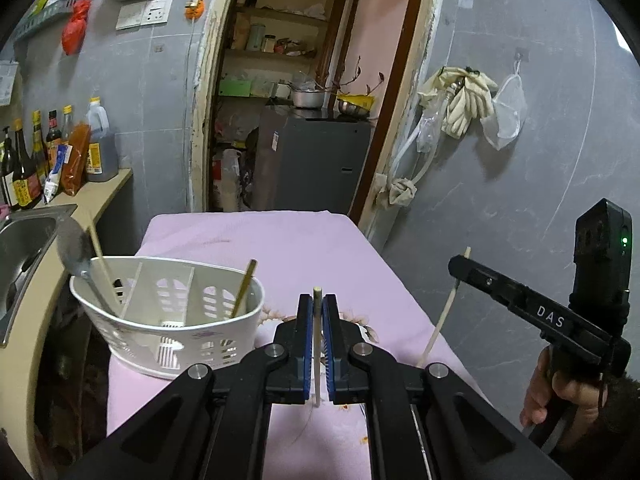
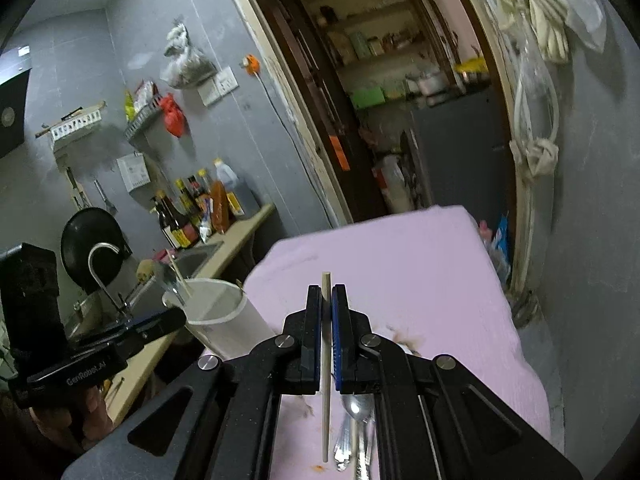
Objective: Organize utensils
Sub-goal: 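Lift both chopsticks up and carry them over the white caddy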
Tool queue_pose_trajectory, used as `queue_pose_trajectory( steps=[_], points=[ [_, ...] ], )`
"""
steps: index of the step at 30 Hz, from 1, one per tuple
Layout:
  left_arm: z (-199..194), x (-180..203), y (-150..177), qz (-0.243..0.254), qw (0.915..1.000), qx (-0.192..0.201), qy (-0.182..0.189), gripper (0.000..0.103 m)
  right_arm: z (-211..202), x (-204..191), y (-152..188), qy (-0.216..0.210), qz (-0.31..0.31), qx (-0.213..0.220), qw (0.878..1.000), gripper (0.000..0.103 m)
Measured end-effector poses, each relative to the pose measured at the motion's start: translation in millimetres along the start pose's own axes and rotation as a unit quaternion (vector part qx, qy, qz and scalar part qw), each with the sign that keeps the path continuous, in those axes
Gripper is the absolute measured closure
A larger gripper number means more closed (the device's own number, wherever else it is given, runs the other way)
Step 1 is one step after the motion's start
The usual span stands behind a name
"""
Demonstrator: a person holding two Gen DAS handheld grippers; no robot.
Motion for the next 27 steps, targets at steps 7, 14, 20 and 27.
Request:
queue_pose_trajectory(
  steps=[7, 14, 20, 27],
  points=[
    [-34, -27, -28, -0.012, 0.9998, 0.016, -0.001, 0.098, 3, -49, -31, -0.023, -0.020, 0.046, 0.998, 0.099],
    [-63, -70, -75, -0.005, 0.9984, 0.052, -0.021, 0.098, 20, -114, -61, -0.051, -0.056, 0.094, 0.993, 0.099],
    [-71, -101, -112, 0.017, 0.9960, 0.082, -0.031, 0.098, 39, -164, -79, -0.067, -0.072, 0.135, 0.986, 0.099],
    [-59, -130, -126, 0.038, 0.9941, 0.091, -0.046, 0.098, 70, -185, -63, -0.037, -0.089, 0.133, 0.986, 0.098]
  ],
)
Point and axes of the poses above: each gripper's, at about its wrist camera, not at the fingertips, and z roughly the way its jaws point, x to its right, y to its underside, the point moved 1 cm from there along z, roughly the way its jaws point, and after that the axes turned 15 degrees about x, right-handed, at the moved point
